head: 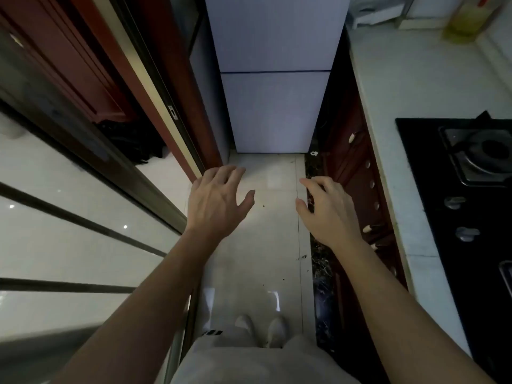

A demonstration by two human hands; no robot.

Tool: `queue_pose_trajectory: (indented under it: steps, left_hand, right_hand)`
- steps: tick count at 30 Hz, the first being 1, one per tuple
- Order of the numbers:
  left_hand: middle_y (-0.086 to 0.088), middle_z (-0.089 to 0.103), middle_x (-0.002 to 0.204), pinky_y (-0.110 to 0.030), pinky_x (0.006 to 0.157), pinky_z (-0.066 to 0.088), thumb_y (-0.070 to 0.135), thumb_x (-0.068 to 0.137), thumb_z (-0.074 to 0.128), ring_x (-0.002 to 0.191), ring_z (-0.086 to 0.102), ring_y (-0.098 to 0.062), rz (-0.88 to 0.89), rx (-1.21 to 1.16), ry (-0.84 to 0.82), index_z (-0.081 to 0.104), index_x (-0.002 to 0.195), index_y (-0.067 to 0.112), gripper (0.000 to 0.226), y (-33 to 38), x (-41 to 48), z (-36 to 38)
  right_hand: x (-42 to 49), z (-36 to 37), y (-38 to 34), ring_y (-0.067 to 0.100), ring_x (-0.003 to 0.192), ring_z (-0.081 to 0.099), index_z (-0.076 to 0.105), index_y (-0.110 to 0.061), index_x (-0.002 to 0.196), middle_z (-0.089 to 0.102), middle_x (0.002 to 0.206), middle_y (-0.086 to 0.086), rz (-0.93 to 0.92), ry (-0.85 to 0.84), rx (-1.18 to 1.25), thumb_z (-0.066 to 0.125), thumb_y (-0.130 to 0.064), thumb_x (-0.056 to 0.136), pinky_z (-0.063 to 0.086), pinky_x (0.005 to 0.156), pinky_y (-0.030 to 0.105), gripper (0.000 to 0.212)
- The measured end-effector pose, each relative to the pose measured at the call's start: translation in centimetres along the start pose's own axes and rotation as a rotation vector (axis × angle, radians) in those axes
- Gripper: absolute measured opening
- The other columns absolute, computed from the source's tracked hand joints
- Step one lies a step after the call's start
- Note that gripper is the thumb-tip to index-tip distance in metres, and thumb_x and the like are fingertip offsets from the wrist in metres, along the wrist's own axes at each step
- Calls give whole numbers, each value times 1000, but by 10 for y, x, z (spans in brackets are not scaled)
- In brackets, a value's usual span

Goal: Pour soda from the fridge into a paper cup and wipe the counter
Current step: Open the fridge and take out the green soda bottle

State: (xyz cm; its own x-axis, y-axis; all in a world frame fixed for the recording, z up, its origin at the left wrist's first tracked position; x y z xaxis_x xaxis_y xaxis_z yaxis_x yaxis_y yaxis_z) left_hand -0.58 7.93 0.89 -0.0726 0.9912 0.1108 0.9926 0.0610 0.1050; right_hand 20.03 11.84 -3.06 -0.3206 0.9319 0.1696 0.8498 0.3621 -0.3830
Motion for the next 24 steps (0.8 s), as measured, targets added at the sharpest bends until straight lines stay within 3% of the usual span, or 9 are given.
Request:
queue_pose_trajectory:
  steps: [12,24]
  left_hand:
    - [-3,56,140,-45,98,46,57,95,49,127,51,-27,-45,-31,63,49,140,22,57,-24,64,10]
    - [-2,50,147,-44,103,43,60,96,44,133,45,-27,-18,-97,16,44,145,23,61,-79,227,24]
  right_hand:
    - [66,11,13,27,114,55,57,-15,132,58,127,9,-8,-9,-31,58,-35,92,48,91,46,46]
    - [228,25,3,28,103,58,60,-13,127,58,122,8,33,25,-49,61,-31,90,50,85,43,41]
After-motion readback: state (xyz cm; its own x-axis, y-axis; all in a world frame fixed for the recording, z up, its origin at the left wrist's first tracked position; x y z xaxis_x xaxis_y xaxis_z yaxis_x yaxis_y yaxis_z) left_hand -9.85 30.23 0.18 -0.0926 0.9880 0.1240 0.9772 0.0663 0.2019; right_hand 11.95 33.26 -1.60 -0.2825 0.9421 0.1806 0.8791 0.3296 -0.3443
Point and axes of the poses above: each hand's wrist, its own x-axis towards the middle knuckle, its own z-axis out of the palm, y = z × x, the point moved 8 cm from there along x, towards the middle knuckle
